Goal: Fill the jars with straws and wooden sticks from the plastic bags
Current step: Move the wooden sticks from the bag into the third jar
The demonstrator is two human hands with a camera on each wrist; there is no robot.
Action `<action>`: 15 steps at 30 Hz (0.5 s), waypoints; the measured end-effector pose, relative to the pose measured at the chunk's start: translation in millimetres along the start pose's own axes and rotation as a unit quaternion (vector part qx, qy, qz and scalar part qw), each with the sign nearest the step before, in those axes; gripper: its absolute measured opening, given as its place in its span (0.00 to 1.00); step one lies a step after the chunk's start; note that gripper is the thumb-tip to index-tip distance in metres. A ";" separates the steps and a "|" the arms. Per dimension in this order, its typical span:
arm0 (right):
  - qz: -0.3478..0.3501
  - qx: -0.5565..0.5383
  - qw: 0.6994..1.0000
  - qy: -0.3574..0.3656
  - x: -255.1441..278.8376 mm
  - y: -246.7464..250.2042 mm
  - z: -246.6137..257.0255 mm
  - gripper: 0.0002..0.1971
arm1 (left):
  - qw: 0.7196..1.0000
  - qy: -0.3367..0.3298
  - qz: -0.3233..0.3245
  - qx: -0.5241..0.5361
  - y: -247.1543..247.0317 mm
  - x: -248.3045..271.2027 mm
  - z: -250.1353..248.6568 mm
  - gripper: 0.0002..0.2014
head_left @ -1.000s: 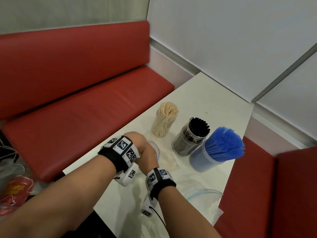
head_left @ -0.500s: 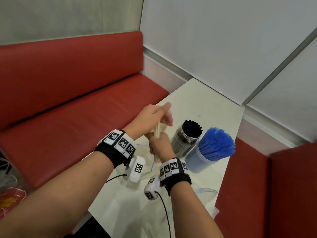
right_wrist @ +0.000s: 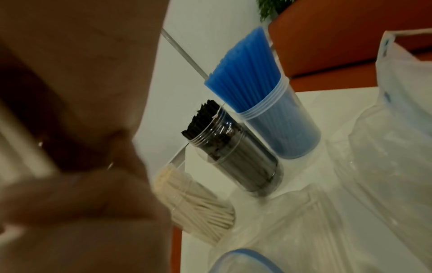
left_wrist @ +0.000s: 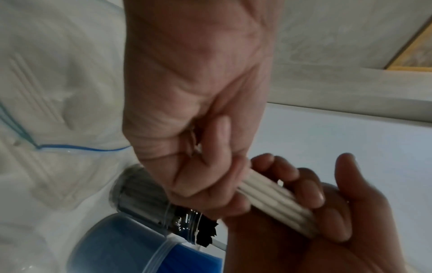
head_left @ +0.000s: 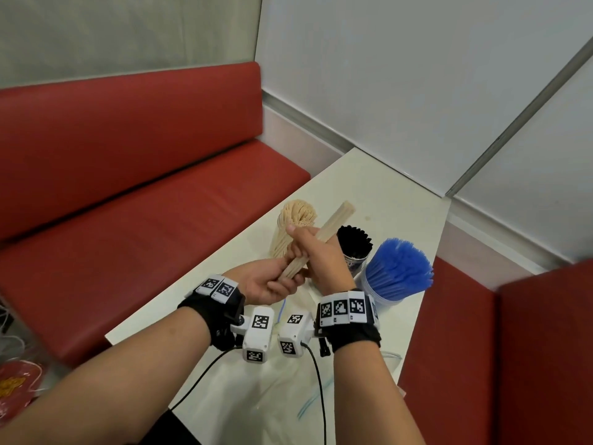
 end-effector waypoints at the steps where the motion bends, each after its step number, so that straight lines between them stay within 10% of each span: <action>1: 0.003 0.025 1.000 -0.004 0.5 2.5 -2.6 0.23 | 1.000 0.009 -0.003 -0.001 3.8 -0.1 1.0 0.09; 11: 0.121 0.197 0.962 -0.142 -24.6 51.4 27.3 0.06 | 0.970 -0.041 -0.190 -0.143 49.6 -20.0 5.3 0.16; 15: 0.070 0.241 0.958 -0.139 -61.1 51.4 39.3 0.10 | 0.848 -0.110 -0.358 -0.375 65.9 -28.2 6.4 0.19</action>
Point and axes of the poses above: each hand's wrist, its own x-axis away from the middle knuckle, its own y-axis out of the back of the hand, z = x × y, the point moved 1 cm from there along -x, towards the middle knuckle, and after that the axes turned 3 degrees about -y, right-handed, at the moved point
